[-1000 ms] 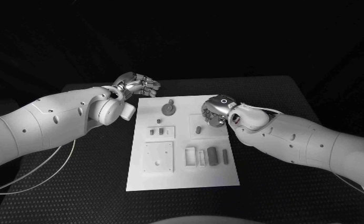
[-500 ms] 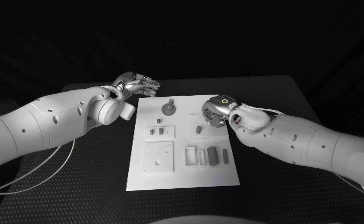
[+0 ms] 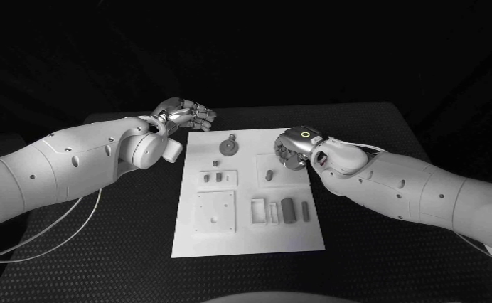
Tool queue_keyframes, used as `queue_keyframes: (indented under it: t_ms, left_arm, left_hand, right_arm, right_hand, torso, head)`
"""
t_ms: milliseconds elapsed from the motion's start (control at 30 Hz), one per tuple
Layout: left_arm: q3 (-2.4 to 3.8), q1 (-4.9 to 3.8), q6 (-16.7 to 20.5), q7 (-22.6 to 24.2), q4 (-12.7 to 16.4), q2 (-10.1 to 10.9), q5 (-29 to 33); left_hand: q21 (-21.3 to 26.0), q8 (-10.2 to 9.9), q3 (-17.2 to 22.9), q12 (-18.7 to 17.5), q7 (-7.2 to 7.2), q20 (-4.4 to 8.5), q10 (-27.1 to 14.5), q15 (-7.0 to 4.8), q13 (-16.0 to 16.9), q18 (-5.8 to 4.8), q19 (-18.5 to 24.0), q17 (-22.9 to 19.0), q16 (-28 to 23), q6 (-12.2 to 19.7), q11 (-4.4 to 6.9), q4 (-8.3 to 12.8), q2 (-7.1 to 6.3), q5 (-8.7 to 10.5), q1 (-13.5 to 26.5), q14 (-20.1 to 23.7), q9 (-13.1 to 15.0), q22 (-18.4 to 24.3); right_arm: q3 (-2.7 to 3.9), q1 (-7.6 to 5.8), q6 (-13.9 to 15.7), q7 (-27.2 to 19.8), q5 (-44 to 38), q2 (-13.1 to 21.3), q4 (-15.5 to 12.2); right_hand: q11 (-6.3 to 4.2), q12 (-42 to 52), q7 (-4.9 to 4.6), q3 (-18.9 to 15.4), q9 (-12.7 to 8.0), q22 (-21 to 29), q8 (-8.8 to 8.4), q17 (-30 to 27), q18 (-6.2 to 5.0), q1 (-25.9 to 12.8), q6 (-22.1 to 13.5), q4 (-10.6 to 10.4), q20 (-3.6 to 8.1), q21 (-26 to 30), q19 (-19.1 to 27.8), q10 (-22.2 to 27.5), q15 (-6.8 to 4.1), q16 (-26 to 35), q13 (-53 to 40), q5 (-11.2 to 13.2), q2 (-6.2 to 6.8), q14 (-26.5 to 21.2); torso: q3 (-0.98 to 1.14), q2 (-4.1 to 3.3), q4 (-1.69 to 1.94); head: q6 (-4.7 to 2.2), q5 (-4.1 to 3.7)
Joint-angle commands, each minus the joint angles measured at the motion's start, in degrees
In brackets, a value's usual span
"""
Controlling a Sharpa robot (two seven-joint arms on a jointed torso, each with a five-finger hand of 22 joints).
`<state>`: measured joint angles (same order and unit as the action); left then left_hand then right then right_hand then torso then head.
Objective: Assemble the parts on the task board
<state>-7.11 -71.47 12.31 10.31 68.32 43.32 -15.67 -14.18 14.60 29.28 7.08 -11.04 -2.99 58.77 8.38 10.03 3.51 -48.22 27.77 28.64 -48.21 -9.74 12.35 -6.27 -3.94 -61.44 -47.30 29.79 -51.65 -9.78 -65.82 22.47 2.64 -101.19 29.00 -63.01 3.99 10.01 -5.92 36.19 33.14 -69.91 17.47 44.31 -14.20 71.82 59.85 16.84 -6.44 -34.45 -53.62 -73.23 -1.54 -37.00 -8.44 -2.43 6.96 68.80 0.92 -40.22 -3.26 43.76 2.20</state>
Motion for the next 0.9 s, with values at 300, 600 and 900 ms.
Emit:
queue_keyframes:
  t_ms: [300,600,900]
  left_arm:
    - [0.05,-0.11,-0.84,0.22,-0.13,-0.09,0.29]
    - [0.05,-0.11,-0.91,0.15,-0.2,-0.04,0.29]
    - [0.05,-0.12,-0.86,0.14,-0.1,0.1,0.29]
  left_hand:
    - [-0.17,0.15,-0.03,0.11,-0.07,0.08,-0.27,0.25,-0.13,1.07,0.46,0.15,-0.4,0.52,-0.07,-0.48,0.05,0.2,0.52,-0.17,-0.07,-0.09]
    - [-0.17,0.17,-0.05,0.12,-0.07,0.08,-0.28,0.25,-0.16,1.07,0.47,0.2,-0.44,0.53,-0.07,-0.51,0.04,0.2,0.54,-0.18,-0.07,-0.1]
    - [-0.17,0.19,-0.06,0.13,-0.07,0.09,-0.29,0.25,-0.18,1.07,0.48,0.24,-0.47,0.54,-0.07,-0.52,0.02,0.2,0.54,-0.18,-0.07,-0.11]
  right_arm:
    - [0.73,-1.0,-1.75,1.18,1.82,1.14,-1.27]
    - [1.03,-1.43,-2.84,1.09,2.88,1.69,-2.32]
    - [1.01,-1.72,-6.14,0.39,5.07,1.44,-1.23]
  right_hand:
    - [0.1,0.22,0.04,-0.13,-0.06,-0.07,0.32,0.11,-0.8,0.13,0.52,-0.03,0.02,-0.36,-0.43,-0.35,-0.2,-0.37,0.1,-0.29,-0.32,0.32]
    - [0.1,0.21,0.04,-0.15,-0.05,-0.06,0.33,0.13,-0.8,0.07,0.52,-0.04,0.02,-0.34,-0.46,-0.36,-0.21,-0.36,0.07,-0.29,-0.34,0.34]
    - [1.16,-1.25,-1.13,-0.74,-0.58,0.32,-1.27,-0.15,-0.48,-2.68,-2.3,-0.19,-0.57,1.11,1.16,1.68,0.82,0.99,0.28,-0.27,-0.08,-1.52]
  torso:
    - [0.01,-0.01,-0.06]
    - [-0.01,0.0,-0.05]
    - [0.0,0.01,-0.11]
  head:
    - [-0.11,-0.02]
    - [-0.07,-0.03]
    - [-0.07,0.0]
